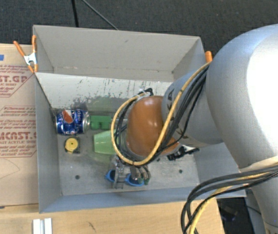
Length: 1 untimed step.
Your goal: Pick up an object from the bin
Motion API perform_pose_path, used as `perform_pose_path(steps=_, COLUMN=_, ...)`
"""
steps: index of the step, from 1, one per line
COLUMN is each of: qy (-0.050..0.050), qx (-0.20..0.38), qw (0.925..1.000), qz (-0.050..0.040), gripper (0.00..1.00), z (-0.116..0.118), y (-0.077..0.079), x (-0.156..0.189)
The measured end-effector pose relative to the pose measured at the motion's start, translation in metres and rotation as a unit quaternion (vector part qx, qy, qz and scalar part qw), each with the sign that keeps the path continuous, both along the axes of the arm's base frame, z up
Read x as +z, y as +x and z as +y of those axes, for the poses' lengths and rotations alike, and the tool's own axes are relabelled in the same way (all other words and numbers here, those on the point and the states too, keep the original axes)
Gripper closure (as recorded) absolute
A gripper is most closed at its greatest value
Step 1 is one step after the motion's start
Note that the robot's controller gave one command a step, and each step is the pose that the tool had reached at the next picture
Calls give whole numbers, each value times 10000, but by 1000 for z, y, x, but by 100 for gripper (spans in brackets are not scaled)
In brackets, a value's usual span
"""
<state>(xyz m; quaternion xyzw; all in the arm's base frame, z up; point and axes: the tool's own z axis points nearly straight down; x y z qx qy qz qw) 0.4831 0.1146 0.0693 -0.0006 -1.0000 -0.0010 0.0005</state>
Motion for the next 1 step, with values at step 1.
perform_pose_path(steps=1, qy=14, qx=46, qw=10000, qz=-53, gripper=100, z=45, y=27, x=143)
